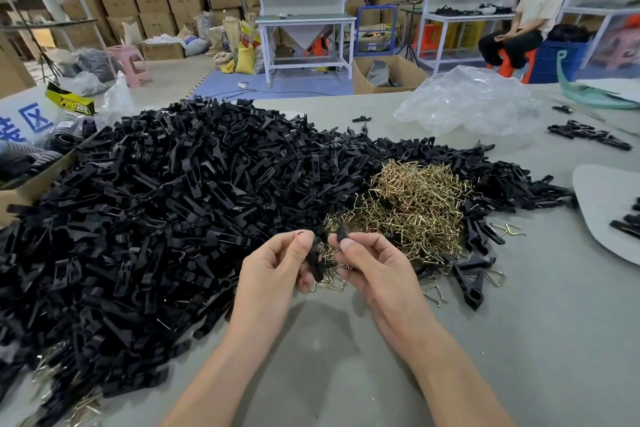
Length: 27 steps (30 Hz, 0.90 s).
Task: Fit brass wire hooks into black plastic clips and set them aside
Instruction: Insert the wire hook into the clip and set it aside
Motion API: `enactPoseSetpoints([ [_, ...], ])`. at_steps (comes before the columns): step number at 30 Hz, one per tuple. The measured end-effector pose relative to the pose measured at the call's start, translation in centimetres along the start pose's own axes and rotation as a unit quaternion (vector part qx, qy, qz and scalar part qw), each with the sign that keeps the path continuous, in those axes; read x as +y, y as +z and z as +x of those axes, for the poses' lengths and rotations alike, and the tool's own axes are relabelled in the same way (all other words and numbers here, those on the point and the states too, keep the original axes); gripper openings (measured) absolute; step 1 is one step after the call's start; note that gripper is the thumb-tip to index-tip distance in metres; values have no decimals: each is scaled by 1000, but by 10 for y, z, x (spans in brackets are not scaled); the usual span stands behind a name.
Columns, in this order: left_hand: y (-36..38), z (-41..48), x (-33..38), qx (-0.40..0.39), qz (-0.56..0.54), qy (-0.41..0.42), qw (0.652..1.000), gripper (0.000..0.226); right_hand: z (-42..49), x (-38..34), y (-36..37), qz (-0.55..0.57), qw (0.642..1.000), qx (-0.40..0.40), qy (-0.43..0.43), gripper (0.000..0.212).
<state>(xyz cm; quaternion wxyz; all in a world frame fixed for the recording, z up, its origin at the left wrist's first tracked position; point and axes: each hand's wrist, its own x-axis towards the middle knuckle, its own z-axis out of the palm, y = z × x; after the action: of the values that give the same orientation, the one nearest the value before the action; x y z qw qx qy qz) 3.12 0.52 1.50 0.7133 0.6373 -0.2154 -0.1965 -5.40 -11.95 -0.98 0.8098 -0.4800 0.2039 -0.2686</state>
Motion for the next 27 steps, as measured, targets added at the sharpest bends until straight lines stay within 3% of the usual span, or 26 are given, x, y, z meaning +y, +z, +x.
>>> enactPoseSetpoints([
  [4, -2, 0, -2, -14, -11, 4, 1000, 31, -2, -2, 2, -21, 999, -23, 6, 27],
  [18, 0, 1, -7, -51, 24, -7, 998, 28, -4, 0, 7, -28, 999, -22, 17, 23],
  [23, 1, 2, -11, -64, 89, 9, 994, 38, -4, 0, 9, -4, 999, -34, 8, 22],
  [27, 0, 0, -11, -52, 153, 40, 986, 43, -5, 0, 9, -59, 998, -30, -8, 25],
])
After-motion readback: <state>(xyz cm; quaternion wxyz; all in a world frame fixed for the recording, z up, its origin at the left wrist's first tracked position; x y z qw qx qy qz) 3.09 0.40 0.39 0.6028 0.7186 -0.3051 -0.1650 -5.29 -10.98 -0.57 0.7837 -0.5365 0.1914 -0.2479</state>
